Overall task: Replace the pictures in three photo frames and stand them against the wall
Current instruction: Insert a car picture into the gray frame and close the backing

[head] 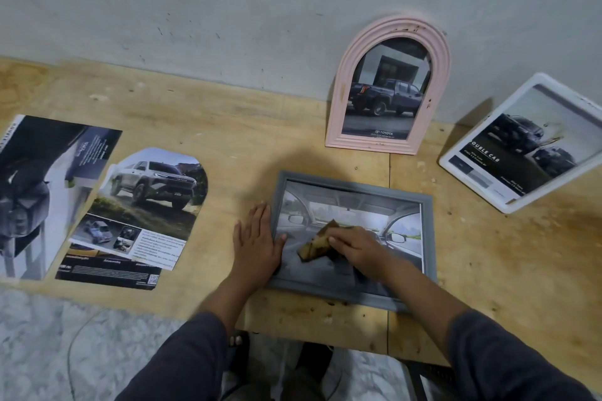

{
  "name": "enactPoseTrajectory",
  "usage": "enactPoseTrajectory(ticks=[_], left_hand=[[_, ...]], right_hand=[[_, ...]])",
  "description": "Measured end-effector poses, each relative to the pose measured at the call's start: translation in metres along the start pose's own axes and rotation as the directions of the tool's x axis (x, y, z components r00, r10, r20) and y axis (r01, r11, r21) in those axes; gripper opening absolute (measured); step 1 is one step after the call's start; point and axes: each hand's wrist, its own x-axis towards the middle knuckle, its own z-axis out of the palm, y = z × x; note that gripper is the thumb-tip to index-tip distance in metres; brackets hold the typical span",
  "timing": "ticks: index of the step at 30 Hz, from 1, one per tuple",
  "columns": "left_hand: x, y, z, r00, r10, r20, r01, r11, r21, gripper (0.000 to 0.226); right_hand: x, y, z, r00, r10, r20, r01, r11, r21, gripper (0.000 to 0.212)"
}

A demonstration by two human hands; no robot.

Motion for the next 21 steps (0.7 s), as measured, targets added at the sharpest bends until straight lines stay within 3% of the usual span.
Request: enactPoseTrajectory(ticks=[3,6,7,9,11,13,14,15,16,17,18,19,21], left_hand=[[-0.001,0.0,-0.001,1.0,0.0,0.002,0.0,1.0,-0.019,0.092],[-0.001,0.001,-0.001,1.0,-0.004,0.003,0.004,0.999,-0.039,0.085],[-0.001,0.001,-0.002,1.0,-0.007,0.003,0.007,0.999,-0.046,0.08],[-0.002,0.003,-0.004,1.0,-0.01,0.005,0.011,0.999,-0.05,0.077],[-0.003,0.003,-0.005,1.0,-0.009,0.007,0.009,0.999,-0.049,0.077],[-0.004,0.005,-0.006,1.0,-0.011,-0.003,0.011,0.999,-0.051,0.074],[-0.004,0.005,-0.006,1.0,-0.015,-0.011,0.014,0.999,-0.053,0.07],[-0.004,0.006,-0.007,1.0,-0.02,-0.015,0.019,0.998,-0.054,0.066],[-0.004,0.007,-0.007,1.0,-0.024,-0.017,0.023,0.998,-0.054,0.064],[-0.004,0.007,-0.008,0.999,-0.028,-0.015,0.027,0.998,-0.055,0.063],[-0.004,0.007,-0.008,0.999,-0.031,-0.011,0.031,0.997,-0.064,0.063],[-0.004,0.007,-0.009,0.999,-0.035,-0.005,0.035,0.996,-0.082,0.063],[-0.003,0.007,-0.012,0.999,-0.034,0.005,0.034,0.99,-0.136,0.061]], right_hand=[[-0.027,0.013,-0.008,0.993,-0.013,0.114,0.009,0.999,0.037,0.058],[-0.053,0.02,-0.024,0.98,0.092,0.174,-0.116,0.984,0.133,0.029],[-0.058,0.021,-0.032,0.973,0.134,0.186,-0.165,0.973,0.162,0.029],[-0.067,0.017,-0.052,0.961,0.237,0.144,-0.27,0.92,0.285,0.024],[-0.083,0.011,-0.078,0.942,0.335,-0.02,-0.286,0.833,0.474,0.034],[-0.108,0.01,-0.102,0.855,0.449,-0.259,-0.239,0.785,0.572,0.058],[-0.122,0.012,-0.108,0.791,0.476,-0.384,-0.221,0.808,0.547,0.07],[-0.137,0.017,-0.109,0.706,0.497,-0.505,-0.24,0.838,0.49,0.068],[-0.149,0.023,-0.103,0.591,0.524,-0.614,-0.322,0.851,0.416,0.053],[-0.159,0.03,-0.092,0.463,0.545,-0.699,-0.441,0.826,0.352,0.037],[-0.167,0.039,-0.077,0.398,0.555,-0.73,-0.539,0.786,0.303,0.031],[-0.172,0.05,-0.062,0.42,0.576,-0.702,-0.611,0.751,0.25,0.034],[-0.176,0.068,-0.033,0.596,0.597,-0.537,-0.663,0.743,0.089,0.048]])
